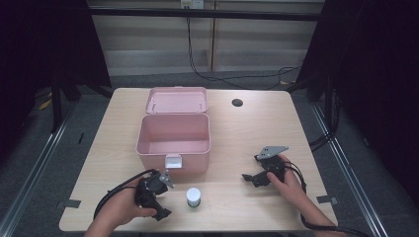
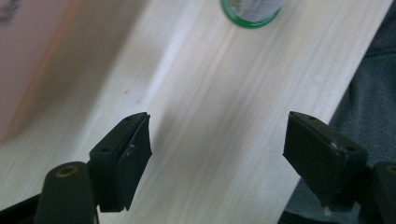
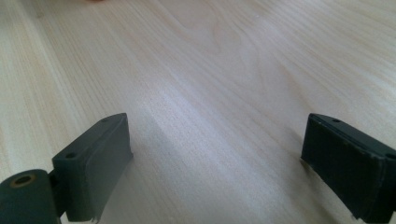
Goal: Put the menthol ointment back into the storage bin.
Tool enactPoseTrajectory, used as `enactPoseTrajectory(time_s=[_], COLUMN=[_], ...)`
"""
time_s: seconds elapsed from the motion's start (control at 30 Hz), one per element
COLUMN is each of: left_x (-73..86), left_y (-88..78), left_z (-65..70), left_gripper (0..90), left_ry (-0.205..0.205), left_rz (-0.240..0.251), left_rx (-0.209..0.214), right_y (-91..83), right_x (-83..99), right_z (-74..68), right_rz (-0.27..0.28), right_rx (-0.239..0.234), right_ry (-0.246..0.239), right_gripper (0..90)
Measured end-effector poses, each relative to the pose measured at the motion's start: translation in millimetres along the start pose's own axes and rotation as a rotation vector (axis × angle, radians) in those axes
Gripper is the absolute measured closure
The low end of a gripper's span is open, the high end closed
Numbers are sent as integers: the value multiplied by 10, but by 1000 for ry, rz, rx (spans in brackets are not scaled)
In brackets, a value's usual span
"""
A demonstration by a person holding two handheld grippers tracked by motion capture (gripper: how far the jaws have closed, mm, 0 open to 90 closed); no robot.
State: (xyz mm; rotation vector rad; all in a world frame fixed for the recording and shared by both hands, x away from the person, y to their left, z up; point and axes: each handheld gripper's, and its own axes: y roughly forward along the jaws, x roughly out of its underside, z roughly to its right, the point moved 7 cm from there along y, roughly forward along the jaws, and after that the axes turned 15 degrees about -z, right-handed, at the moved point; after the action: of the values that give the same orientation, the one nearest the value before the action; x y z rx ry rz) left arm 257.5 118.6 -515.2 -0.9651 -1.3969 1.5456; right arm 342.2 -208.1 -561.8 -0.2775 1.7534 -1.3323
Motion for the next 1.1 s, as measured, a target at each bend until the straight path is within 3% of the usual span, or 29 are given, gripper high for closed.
enactPoseTrajectory(time_s=[0.17,0.27,0.3,0.67,1.1], left_x=[-158,-214,-260,-438,-616], left_y=[-27,-34,-41,-26,-12], left_z=[75,107,120,186,220], left_gripper=[227,231,239,258,289], left_ry=[31,27,48,85,89], left_rz=[-21,-18,-25,-57,-71], left_rx=[2,8,8,14,19], right_y=[0,0,1,0,0], right_x=[0,0,-1,0,-2], right_z=[0,0,0,0,4], right_rz=[0,0,0,0,2], right_rx=[0,0,0,0,3], right_ry=[0,1,0,0,-3], right_gripper=[76,76,76,76,76])
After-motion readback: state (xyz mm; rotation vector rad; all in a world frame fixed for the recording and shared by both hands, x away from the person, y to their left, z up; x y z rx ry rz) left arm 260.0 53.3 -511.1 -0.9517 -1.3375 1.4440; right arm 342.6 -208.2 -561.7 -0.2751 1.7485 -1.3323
